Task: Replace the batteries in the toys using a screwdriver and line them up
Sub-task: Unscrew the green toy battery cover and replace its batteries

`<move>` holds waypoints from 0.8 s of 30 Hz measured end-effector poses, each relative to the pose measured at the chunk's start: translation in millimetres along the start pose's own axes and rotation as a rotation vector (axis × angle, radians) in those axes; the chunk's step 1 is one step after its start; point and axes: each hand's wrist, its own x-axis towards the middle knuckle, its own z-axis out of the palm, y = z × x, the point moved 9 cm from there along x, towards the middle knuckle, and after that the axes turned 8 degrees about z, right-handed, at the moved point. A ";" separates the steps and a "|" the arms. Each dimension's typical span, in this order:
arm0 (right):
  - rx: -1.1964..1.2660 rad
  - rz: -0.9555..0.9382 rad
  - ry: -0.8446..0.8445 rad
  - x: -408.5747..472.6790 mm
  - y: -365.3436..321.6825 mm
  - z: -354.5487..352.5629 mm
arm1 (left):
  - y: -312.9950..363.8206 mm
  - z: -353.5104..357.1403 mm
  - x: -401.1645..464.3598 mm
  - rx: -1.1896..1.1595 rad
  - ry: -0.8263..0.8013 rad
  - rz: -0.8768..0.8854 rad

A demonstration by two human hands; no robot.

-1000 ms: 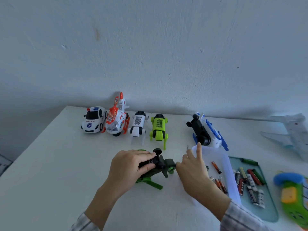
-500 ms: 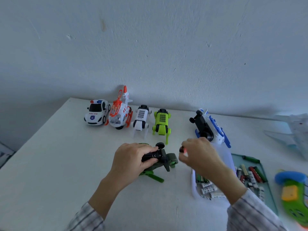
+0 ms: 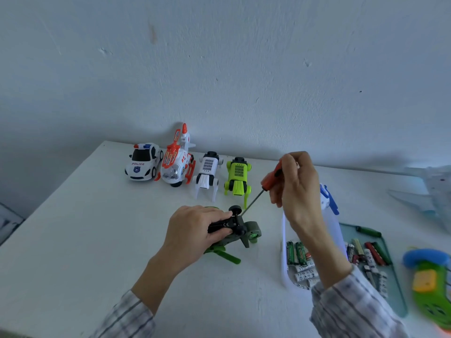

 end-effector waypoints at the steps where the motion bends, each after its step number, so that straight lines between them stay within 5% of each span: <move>1: -0.051 -0.036 0.014 -1.1 -1.4 4.5 | -0.5 0.2 -0.2 -0.005 -0.002 -0.005; 7: -0.327 -0.192 -0.009 -5.3 -4.2 31.2 | -1.7 1.9 0.5 -0.013 -0.011 -0.008; 24: -0.360 -0.266 -0.087 -11.2 -11.4 49.2 | -0.4 -0.3 2.0 0.009 0.004 0.004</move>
